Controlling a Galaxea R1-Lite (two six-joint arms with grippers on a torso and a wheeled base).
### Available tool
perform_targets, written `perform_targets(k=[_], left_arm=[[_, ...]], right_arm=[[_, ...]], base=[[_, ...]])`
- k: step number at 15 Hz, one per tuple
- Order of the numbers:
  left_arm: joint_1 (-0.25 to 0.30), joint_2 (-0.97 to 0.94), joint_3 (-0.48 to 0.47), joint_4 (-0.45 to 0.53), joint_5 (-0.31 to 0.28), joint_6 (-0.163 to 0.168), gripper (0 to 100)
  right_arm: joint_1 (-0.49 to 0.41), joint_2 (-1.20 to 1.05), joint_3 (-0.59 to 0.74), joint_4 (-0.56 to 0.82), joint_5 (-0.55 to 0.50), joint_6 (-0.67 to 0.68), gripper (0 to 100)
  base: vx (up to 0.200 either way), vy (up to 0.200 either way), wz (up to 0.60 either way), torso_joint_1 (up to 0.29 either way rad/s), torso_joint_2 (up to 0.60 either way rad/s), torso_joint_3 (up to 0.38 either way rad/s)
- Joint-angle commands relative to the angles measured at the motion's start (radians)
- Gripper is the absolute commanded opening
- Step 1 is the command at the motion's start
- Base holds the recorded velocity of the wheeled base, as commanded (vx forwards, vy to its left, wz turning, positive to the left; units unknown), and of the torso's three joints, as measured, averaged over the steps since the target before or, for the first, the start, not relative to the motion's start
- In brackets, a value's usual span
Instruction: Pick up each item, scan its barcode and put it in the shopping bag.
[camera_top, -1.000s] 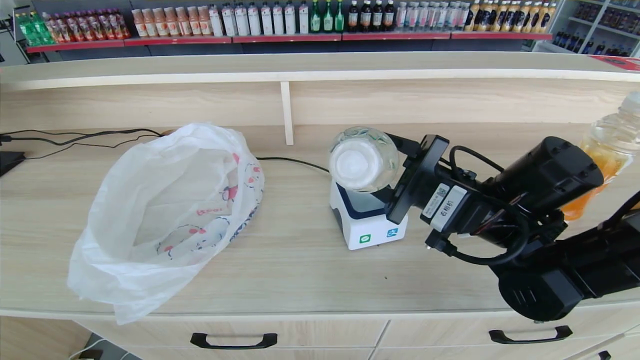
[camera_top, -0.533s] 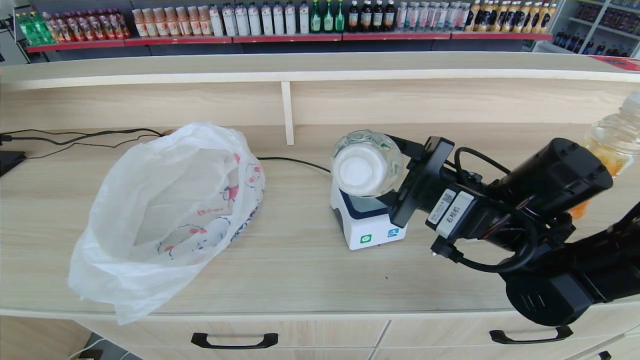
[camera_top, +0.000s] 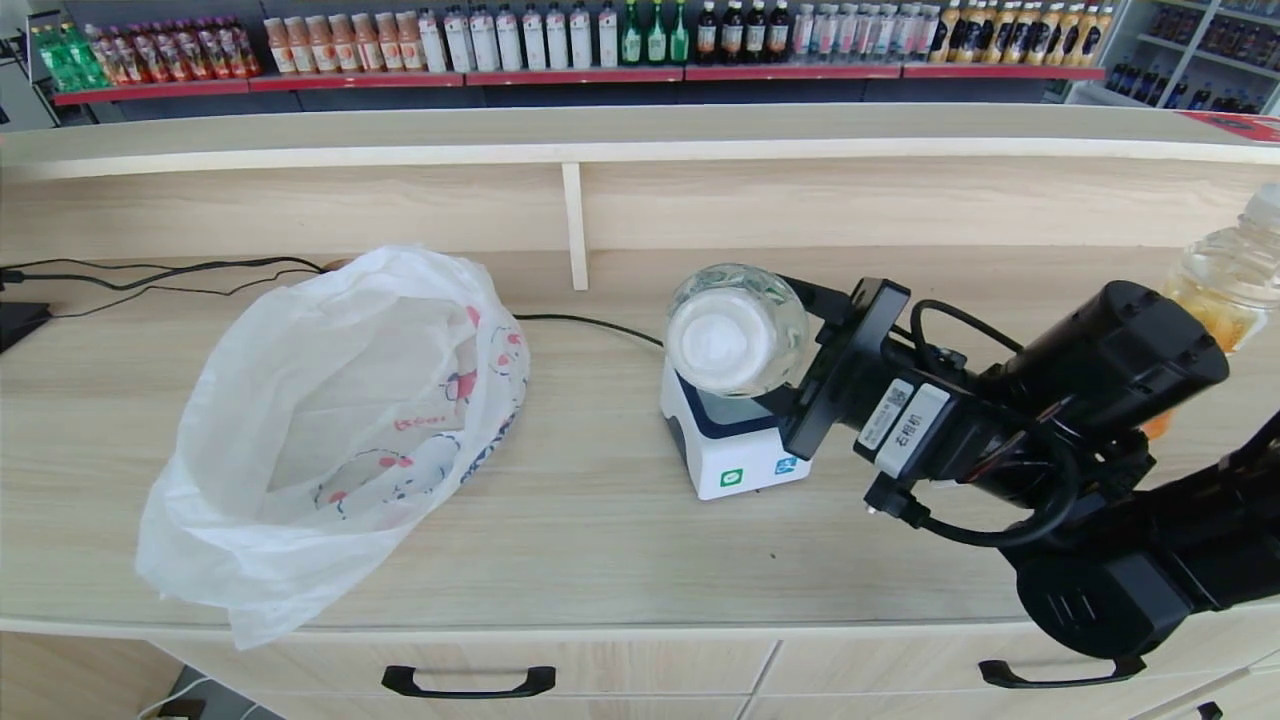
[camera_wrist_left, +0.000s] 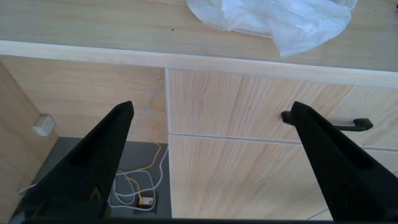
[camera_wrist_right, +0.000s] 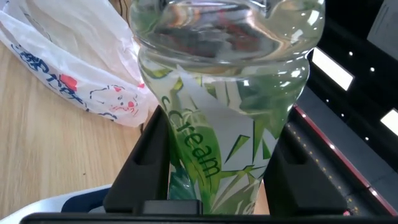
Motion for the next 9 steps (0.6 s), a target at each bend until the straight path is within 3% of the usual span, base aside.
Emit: perform_targets(k=[1, 9], left_arm=[[0.0, 0.002, 0.0, 0.0, 0.0, 0.0, 100], [0.0, 0.002, 0.0, 0.0, 0.0, 0.0, 100]], right_arm=[[0.002, -0.01, -0.008, -0.001, -0.026, 0.019, 0], [0.043, -0.084, 0.076, -0.001, -0.201, 0.157, 0]], base=[[0.0, 0.0, 0.0, 0.0, 0.0, 0.0], [0.0, 0.0, 0.0, 0.0, 0.0, 0.0]])
